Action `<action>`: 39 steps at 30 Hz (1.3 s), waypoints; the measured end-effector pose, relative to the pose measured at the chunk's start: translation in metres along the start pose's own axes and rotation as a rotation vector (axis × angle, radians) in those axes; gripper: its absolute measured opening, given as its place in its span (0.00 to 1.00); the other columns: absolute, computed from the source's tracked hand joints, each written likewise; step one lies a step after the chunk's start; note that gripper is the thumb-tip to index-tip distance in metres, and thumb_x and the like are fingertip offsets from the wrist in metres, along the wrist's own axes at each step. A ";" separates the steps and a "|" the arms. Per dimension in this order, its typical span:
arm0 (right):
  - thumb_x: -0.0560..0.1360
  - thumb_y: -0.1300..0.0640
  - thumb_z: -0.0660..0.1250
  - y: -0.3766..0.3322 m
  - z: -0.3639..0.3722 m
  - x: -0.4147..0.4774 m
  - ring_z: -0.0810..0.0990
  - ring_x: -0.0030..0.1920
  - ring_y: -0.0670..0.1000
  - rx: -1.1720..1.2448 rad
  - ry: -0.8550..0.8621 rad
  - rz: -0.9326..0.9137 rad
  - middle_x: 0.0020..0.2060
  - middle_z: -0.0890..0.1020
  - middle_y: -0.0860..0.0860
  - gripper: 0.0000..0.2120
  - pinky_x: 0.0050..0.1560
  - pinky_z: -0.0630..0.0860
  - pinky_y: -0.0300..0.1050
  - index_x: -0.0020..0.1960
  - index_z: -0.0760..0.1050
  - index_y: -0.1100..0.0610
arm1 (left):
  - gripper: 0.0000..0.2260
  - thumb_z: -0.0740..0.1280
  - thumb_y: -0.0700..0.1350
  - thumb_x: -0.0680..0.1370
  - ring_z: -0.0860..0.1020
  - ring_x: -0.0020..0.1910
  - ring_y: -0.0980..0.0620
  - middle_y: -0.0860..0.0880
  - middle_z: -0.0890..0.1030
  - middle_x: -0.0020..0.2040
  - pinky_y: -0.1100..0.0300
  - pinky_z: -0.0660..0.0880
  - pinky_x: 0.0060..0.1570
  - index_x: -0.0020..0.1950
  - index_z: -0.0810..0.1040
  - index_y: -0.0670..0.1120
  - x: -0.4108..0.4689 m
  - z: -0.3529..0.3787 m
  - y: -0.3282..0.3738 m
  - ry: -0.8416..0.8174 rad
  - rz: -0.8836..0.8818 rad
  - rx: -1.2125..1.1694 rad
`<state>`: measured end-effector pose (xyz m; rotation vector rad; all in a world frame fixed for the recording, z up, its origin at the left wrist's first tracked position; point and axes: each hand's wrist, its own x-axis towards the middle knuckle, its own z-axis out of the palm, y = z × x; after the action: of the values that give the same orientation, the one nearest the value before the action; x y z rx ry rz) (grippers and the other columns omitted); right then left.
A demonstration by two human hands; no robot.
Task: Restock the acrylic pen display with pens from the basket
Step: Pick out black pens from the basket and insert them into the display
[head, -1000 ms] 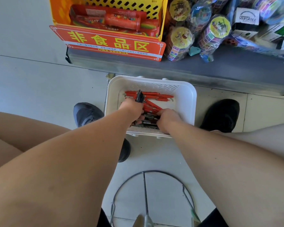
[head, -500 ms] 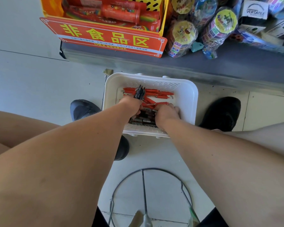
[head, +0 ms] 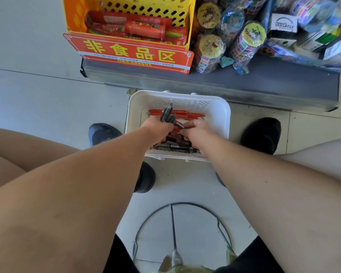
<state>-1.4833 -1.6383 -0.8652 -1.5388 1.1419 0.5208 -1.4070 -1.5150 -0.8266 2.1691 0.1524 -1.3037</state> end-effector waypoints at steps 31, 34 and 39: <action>0.74 0.59 0.75 -0.028 -0.034 -0.077 0.84 0.33 0.44 0.398 -0.040 -0.192 0.38 0.84 0.51 0.06 0.31 0.76 0.34 0.49 0.78 0.58 | 0.05 0.66 0.45 0.81 0.84 0.49 0.45 0.46 0.85 0.47 0.45 0.80 0.55 0.49 0.80 0.55 -0.044 0.005 0.009 0.017 0.223 -0.087; 0.74 0.61 0.74 -0.027 -0.031 -0.075 0.84 0.36 0.45 0.468 -0.049 -0.173 0.38 0.85 0.51 0.05 0.39 0.80 0.38 0.49 0.80 0.58 | 0.05 0.65 0.45 0.81 0.85 0.47 0.49 0.48 0.86 0.46 0.47 0.81 0.52 0.53 0.81 0.53 -0.042 0.005 0.008 -0.013 0.201 -0.215; 0.75 0.66 0.72 -0.030 -0.027 -0.073 0.85 0.38 0.46 0.561 -0.083 -0.145 0.41 0.85 0.53 0.05 0.43 0.82 0.40 0.48 0.80 0.57 | 0.06 0.65 0.42 0.81 0.86 0.48 0.49 0.45 0.85 0.51 0.47 0.82 0.51 0.56 0.80 0.48 -0.043 0.001 0.008 -0.058 0.172 -0.356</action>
<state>-1.4962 -1.6370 -0.7832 -1.0888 0.9950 0.1414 -1.4268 -1.5133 -0.7879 1.8003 0.1579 -1.1439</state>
